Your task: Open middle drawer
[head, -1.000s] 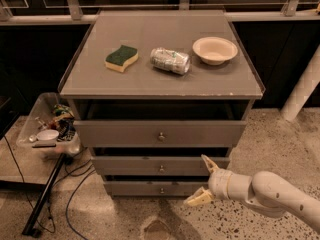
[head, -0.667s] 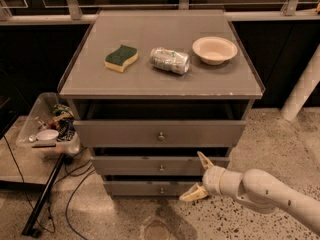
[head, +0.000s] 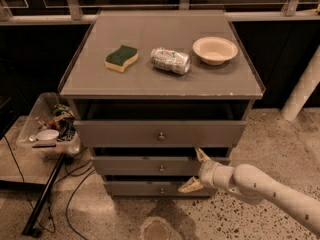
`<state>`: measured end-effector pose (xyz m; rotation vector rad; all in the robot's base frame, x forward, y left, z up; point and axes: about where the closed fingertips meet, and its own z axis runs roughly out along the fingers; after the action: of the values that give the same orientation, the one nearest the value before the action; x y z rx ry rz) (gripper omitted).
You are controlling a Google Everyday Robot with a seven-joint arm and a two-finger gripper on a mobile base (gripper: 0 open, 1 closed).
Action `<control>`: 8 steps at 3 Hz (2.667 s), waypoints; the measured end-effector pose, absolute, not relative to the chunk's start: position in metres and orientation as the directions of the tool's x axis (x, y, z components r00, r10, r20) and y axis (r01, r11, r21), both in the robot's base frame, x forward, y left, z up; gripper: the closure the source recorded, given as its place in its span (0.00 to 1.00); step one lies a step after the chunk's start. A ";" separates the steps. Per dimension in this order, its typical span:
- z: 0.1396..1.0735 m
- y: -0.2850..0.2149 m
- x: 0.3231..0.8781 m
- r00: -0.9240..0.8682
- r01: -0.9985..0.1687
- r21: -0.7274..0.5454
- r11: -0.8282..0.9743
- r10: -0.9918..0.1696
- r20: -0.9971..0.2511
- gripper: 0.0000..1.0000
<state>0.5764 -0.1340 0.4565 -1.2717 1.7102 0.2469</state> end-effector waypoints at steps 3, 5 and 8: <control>0.440 -0.191 0.610 0.119 -0.829 -0.451 0.332 -0.682 -0.721 0.00; 0.437 -0.168 0.613 0.139 -0.846 -0.436 0.307 -0.662 -0.736 0.00; 0.395 -0.168 0.605 0.072 -0.880 -0.380 0.286 -0.710 -0.701 0.00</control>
Offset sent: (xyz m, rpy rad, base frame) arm 0.0359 -0.0518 -0.0154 -0.1252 -0.1438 0.0574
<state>0.6055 -0.1681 0.3954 -1.4681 1.6784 0.2437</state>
